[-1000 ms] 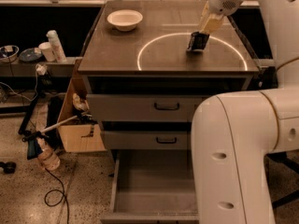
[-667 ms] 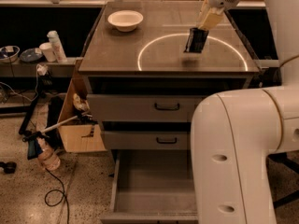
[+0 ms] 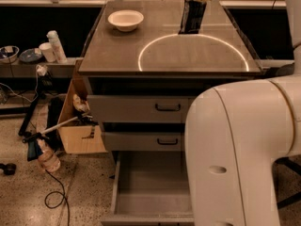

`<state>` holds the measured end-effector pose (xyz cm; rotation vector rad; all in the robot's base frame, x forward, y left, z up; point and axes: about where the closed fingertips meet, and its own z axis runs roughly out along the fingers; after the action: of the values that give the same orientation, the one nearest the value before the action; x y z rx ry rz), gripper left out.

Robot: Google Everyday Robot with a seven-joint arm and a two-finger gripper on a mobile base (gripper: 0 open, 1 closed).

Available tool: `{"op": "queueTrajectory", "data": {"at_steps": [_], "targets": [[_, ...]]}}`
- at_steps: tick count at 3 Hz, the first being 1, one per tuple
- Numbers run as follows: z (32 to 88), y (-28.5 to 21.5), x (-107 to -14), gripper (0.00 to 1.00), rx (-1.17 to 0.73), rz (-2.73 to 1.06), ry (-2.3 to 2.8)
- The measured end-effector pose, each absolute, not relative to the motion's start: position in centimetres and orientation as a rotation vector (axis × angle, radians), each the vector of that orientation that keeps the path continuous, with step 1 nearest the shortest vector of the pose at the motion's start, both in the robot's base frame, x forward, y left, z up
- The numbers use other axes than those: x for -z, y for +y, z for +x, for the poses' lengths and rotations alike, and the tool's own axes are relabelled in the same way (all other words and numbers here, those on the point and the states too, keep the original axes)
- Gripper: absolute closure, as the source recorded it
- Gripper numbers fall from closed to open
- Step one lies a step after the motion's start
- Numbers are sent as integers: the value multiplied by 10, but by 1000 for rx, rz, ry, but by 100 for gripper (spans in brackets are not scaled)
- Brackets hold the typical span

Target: Place rxbar chocolate into bottom drawer

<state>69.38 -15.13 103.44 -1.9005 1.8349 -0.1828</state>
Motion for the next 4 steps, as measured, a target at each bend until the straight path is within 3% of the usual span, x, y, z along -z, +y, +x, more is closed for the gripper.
{"op": "queueTrajectory", "data": {"at_steps": [2,4], "targets": [[686,-135,-1074,100,220,-1854,1761],[675,-168,-1055,100,111,-1744,1875]]}}
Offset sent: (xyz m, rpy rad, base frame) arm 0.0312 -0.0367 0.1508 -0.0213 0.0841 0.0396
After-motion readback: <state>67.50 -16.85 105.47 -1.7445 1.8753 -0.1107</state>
